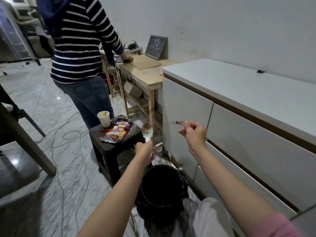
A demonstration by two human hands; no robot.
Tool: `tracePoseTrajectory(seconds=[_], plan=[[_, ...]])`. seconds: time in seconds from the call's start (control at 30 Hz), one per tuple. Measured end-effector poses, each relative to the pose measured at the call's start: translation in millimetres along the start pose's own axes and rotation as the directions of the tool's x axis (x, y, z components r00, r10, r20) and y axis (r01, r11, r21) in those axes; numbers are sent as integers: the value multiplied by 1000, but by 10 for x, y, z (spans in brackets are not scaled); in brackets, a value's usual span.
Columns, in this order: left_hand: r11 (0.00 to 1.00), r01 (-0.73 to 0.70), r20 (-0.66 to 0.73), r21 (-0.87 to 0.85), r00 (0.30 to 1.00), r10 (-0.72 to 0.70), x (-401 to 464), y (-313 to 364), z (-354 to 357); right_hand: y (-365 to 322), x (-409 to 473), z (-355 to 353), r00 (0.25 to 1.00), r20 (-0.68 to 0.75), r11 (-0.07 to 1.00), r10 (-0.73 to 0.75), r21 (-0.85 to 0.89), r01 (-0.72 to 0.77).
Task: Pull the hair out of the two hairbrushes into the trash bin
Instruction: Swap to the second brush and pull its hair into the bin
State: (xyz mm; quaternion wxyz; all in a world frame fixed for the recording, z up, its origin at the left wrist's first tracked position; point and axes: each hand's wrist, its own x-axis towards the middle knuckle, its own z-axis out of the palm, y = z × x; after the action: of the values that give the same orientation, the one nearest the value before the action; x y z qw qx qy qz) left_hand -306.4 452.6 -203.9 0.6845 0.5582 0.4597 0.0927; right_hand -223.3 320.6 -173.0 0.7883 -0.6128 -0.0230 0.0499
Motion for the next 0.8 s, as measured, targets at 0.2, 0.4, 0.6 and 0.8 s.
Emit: tracePoseTrajectory(seconds=[0.2,0.4,0.6,0.8], plan=[[999,14,-65,46,998,-11,51,-24,-104,-100,111,-97,997,68,998,-48,-48,51],[991,-81,-61,107,994,87,26,11,-86,298,205,-51,992,92,916,82,-399,-38],[981,-117,-20,157,992,122,-86,101,-86,507,192,9,974,144,689,174,-724,-17],[965,-137,15,223,990,137,-127,59,-91,430,154,75,928,179,554,328,-832,-35]])
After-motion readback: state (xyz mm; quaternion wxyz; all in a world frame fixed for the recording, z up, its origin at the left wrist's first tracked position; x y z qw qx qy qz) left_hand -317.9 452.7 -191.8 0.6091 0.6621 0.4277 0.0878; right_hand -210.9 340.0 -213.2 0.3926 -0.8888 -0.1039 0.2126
